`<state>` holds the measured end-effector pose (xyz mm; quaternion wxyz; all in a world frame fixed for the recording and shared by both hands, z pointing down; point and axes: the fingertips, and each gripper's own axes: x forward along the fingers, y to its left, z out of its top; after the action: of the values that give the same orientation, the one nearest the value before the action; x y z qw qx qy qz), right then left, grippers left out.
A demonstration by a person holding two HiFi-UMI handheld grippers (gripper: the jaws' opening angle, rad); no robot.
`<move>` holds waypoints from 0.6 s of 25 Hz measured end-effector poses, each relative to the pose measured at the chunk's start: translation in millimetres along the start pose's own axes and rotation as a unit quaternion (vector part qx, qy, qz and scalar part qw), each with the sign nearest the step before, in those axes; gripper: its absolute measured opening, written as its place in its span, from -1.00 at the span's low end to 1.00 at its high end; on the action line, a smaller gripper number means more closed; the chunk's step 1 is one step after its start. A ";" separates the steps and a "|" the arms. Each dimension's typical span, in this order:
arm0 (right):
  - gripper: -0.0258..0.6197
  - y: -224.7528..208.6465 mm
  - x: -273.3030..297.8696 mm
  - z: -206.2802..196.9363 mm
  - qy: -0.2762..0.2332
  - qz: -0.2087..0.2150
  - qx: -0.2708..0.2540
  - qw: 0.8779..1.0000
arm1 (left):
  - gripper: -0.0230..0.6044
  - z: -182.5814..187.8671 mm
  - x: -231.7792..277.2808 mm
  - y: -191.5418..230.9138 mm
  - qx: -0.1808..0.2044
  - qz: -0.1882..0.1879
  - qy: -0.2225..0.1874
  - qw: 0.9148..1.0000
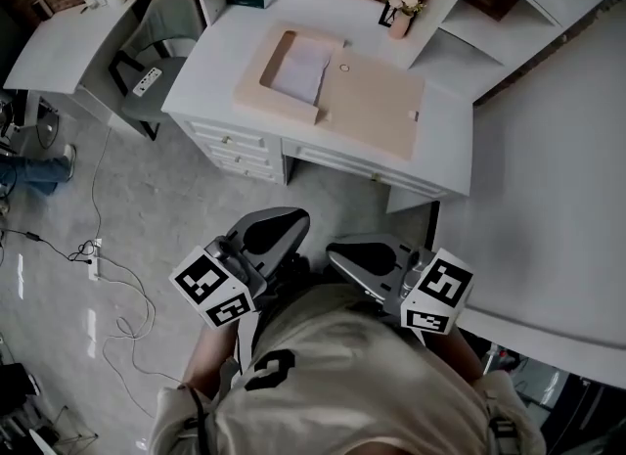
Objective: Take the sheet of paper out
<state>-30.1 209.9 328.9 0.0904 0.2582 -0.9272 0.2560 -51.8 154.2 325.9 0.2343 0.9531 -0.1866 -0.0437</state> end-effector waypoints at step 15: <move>-0.84 -82.1 -32.1 28.3 -0.050 0.001 0.038 0.998 | -0.87 5.3 83.9 -14.0 0.003 -0.004 0.039 0.999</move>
<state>39.2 148.6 330.3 0.0339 0.2734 -0.9201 0.2783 29.8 131.8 315.0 0.2383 0.9555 -0.1737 -0.0071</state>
